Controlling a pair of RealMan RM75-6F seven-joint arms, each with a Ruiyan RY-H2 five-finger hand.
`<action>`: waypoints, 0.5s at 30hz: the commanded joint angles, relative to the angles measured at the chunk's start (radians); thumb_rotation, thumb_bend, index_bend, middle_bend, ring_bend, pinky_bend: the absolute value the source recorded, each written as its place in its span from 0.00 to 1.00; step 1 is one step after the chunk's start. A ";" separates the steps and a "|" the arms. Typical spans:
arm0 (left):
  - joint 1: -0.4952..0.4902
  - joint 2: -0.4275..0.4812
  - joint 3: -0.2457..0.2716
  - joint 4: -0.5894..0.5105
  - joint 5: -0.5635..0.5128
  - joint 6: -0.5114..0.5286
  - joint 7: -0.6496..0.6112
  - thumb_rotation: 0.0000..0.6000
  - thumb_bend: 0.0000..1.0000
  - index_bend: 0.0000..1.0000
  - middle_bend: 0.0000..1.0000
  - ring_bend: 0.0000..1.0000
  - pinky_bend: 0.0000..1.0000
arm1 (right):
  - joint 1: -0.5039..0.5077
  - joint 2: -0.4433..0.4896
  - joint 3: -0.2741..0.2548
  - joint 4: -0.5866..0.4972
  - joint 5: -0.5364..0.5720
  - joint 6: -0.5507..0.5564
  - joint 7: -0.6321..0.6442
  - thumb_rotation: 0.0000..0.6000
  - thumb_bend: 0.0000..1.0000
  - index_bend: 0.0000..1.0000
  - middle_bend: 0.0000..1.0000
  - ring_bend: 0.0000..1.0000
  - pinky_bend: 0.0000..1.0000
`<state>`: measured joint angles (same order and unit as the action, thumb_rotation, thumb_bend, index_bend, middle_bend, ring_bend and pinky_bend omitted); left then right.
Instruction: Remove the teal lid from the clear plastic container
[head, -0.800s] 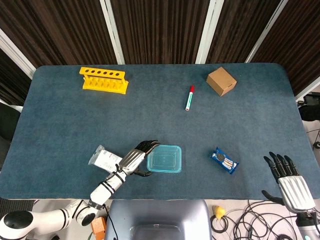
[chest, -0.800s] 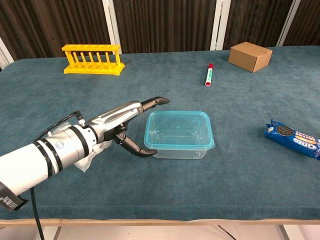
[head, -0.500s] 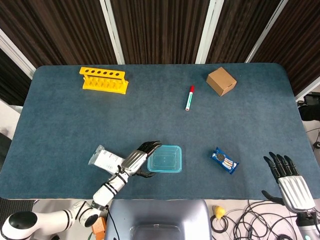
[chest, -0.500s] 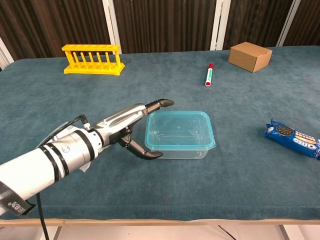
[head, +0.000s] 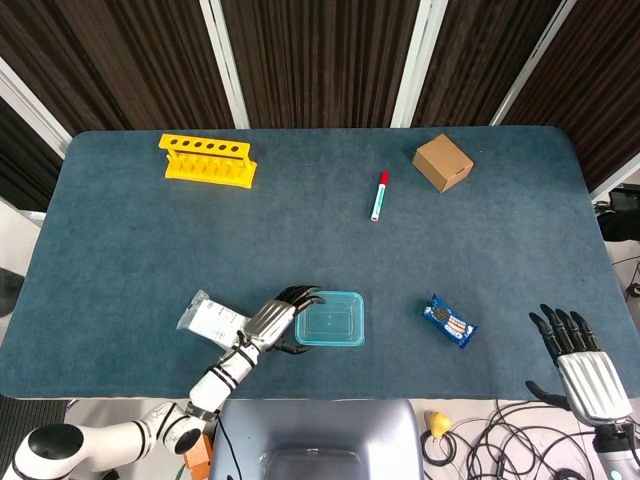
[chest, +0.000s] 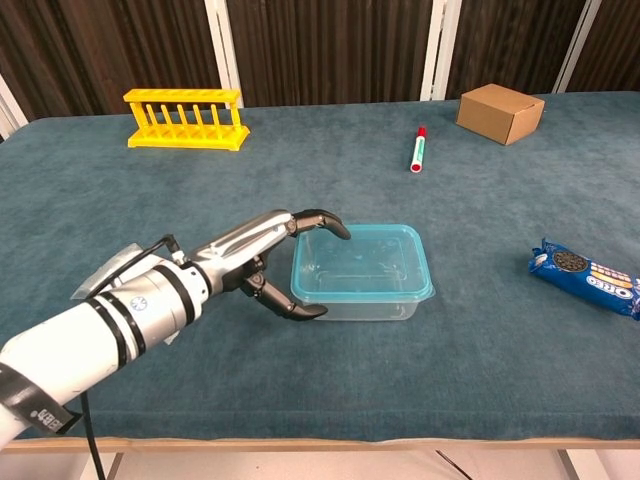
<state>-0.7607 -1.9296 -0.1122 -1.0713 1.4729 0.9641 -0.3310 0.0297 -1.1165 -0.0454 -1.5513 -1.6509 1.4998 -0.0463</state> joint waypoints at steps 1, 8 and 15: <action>0.002 -0.007 0.008 0.005 0.006 0.005 0.007 1.00 0.26 0.36 0.31 0.16 0.18 | 0.002 -0.001 0.001 -0.004 0.001 -0.003 -0.005 1.00 0.06 0.00 0.00 0.00 0.00; 0.012 -0.027 0.027 0.012 0.025 0.034 0.021 1.00 0.26 0.43 0.39 0.20 0.26 | 0.017 -0.013 0.000 -0.006 -0.023 -0.012 -0.016 1.00 0.06 0.00 0.00 0.00 0.00; 0.018 -0.030 0.043 0.004 0.029 0.031 0.042 1.00 0.26 0.44 0.40 0.21 0.28 | 0.158 -0.100 0.040 -0.014 -0.084 -0.162 -0.132 1.00 0.08 0.03 0.00 0.00 0.01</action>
<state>-0.7431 -1.9596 -0.0696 -1.0666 1.5015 0.9955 -0.2893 0.1291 -1.1739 -0.0257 -1.5601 -1.7123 1.4034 -0.1259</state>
